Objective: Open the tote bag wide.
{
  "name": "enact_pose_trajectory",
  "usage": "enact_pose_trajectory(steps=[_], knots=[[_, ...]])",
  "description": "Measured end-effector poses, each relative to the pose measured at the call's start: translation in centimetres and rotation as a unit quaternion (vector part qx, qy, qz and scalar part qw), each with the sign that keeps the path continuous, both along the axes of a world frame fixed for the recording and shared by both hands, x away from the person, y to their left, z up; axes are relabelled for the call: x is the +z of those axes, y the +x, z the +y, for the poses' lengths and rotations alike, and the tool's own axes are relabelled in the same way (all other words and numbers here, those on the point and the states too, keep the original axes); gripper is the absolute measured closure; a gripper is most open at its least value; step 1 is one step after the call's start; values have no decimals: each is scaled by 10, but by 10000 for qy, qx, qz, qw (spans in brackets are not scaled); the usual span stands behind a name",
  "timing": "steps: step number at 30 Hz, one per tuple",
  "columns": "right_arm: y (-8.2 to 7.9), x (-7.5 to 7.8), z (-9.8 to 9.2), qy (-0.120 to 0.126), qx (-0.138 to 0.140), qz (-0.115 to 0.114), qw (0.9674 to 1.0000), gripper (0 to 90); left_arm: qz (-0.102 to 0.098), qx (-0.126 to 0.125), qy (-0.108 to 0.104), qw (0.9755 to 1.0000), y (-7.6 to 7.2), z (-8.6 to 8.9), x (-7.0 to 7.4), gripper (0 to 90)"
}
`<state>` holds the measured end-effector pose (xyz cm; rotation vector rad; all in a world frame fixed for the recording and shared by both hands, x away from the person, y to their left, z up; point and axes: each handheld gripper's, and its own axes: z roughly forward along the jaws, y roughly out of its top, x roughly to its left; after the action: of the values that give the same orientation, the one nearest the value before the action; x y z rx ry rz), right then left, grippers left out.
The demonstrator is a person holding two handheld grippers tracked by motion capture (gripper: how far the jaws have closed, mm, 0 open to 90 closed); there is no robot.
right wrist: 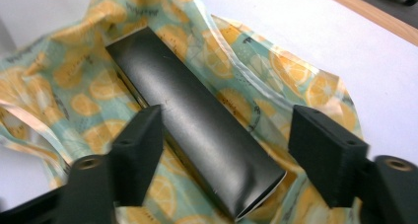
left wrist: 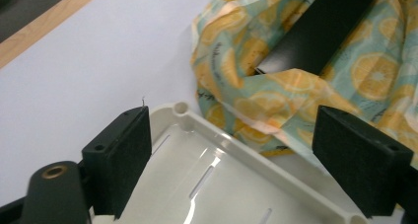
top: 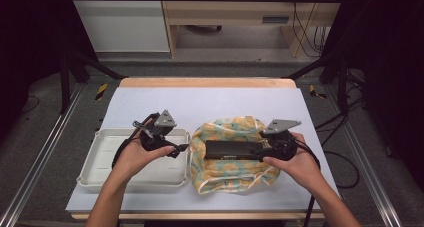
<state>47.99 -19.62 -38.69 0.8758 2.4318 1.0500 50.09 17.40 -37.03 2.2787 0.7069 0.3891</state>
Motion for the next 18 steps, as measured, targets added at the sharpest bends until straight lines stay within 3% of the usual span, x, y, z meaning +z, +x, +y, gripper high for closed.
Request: enact_pose_trajectory(steps=[2,4,5,6,7,9,11,13,16,18], knots=[[10,4,6,-168,94,78,9998,212,66,36,-54,10000,2,8,-4,119],[17,5,9,-286,264,193,9991,152,111,-106,24,9999,3,14,-7,85],[23,5,14,-535,505,175,9971,154,103,-92,7,9999,3,21,-10,79],[24,5,16,-604,586,207,9962,153,109,-81,-5,9999,4,25,-11,79],[24,5,16,-604,586,207,9962,153,109,-81,-5,9999,4,25,-11,79],[31,4,18,-856,705,263,9935,170,149,96,-179,9997,4,35,-14,80],[36,4,18,-1001,788,238,9916,217,179,200,-223,9994,4,42,-16,81],[41,2,15,-1080,770,206,9910,230,224,301,6,9993,3,47,-21,82],[45,-2,9,-1186,789,357,9892,233,239,454,224,9984,1,50,-25,86],[47,-4,5,-1335,922,463,9857,232,241,473,135,9985,-3,52,-24,82]])
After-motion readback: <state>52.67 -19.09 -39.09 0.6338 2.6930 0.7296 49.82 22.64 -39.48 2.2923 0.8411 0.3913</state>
